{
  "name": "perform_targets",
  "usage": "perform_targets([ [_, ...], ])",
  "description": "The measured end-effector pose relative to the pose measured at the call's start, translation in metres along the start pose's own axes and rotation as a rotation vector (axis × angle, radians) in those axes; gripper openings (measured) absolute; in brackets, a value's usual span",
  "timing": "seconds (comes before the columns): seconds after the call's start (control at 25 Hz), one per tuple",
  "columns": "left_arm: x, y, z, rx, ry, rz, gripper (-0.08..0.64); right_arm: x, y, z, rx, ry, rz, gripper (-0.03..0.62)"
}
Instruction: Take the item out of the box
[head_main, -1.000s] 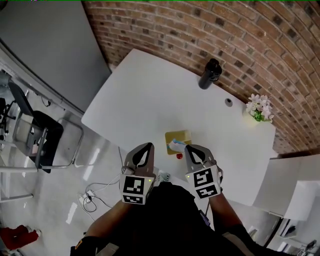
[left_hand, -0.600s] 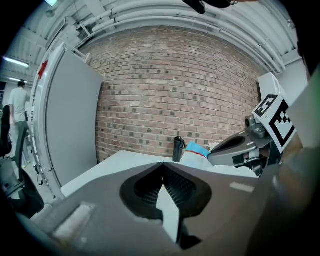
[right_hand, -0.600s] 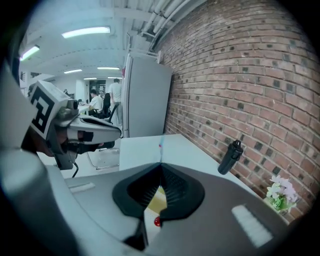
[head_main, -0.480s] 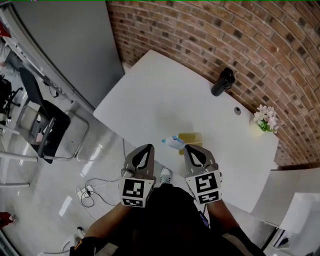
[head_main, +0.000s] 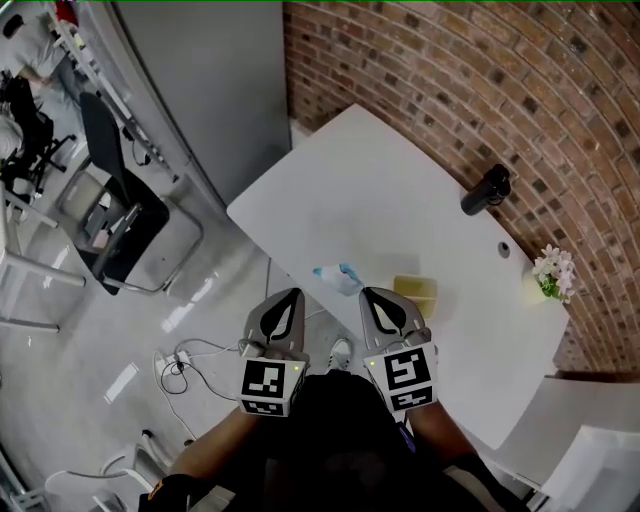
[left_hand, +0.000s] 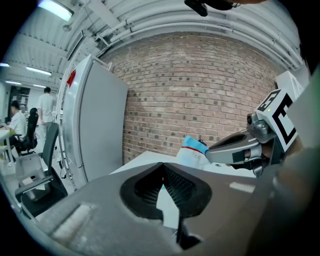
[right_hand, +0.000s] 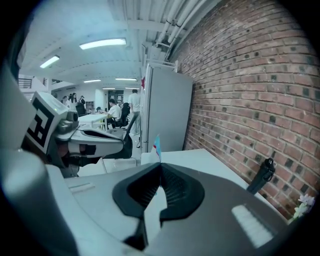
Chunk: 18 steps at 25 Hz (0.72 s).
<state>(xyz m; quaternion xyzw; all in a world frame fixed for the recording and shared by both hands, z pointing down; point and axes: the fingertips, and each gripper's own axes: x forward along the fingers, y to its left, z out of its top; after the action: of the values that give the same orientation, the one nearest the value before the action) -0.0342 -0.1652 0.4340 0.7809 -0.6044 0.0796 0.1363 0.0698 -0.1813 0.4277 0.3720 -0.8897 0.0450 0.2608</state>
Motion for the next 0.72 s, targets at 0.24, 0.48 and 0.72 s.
perform_targets([
  [0.24,-0.026,0.034,0.002,-0.014,-0.015,0.103,0.006,0.019,0.034,0.018,-0.022,-0.024,0.095,0.002],
  [0.48,-0.065,0.073,-0.002,-0.045,-0.027,0.224,0.006,0.035,0.079,0.035,-0.058,-0.046,0.196,0.002],
  [0.72,-0.097,0.098,-0.009,-0.074,-0.029,0.324,0.005,0.043,0.123,0.046,-0.088,-0.063,0.297,0.002],
])
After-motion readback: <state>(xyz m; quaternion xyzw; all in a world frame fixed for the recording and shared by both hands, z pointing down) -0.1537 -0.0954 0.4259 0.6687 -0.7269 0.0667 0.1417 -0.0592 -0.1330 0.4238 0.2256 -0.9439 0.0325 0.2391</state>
